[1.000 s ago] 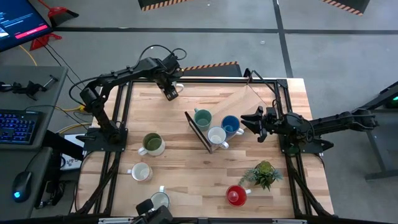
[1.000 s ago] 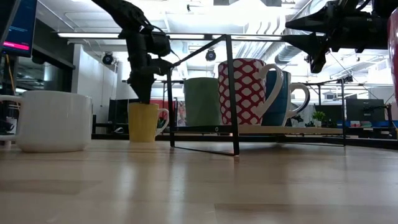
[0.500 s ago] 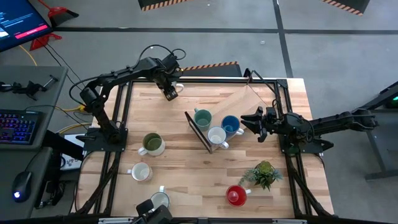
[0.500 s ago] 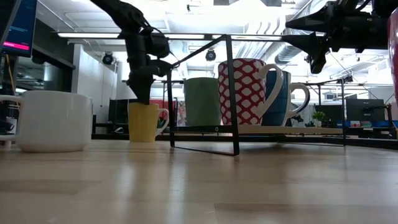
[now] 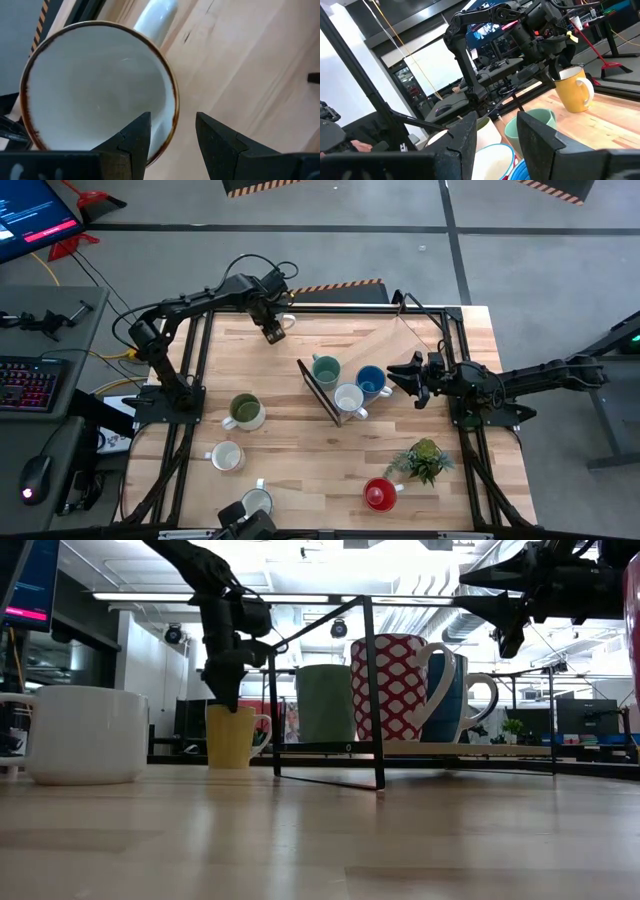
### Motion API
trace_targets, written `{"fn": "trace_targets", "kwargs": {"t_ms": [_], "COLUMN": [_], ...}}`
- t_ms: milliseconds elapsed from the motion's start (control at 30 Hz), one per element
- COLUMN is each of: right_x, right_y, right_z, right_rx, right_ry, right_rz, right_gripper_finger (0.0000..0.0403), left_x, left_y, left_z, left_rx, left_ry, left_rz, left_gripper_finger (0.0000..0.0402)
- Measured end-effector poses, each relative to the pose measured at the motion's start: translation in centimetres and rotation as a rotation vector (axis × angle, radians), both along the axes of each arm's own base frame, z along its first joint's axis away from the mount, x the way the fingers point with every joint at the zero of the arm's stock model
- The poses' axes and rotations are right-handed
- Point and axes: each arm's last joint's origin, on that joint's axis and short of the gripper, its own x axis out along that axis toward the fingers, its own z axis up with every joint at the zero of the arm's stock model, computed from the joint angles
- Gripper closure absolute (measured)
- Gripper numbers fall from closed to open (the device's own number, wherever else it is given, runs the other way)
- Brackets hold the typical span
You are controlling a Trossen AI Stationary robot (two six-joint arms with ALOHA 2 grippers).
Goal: Place coffee mugs
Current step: Put the yellow mug on the shelf
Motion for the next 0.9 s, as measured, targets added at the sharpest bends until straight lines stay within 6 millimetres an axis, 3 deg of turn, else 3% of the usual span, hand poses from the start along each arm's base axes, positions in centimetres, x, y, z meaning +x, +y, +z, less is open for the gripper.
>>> {"fn": "trace_targets", "kwargs": {"t_ms": [733, 900], "right_x": [0.00, 0.00], "right_y": [0.00, 0.00], "right_z": [0.00, 0.00], "right_rx": [0.000, 0.025], "right_ry": [0.000, -0.004], "right_rz": [-0.001, 0.004], "right_gripper_finger": [0.0279, 0.0279], "left_x": [0.11, 0.07], "left_y": [-0.13, -0.08], "left_z": [0.00, 0.00], "left_rx": [-0.032, -0.052], "left_ry": [-0.028, -0.042], "left_rz": [-0.001, 0.096], "left_gripper_finger": [0.0257, 0.0257]}}
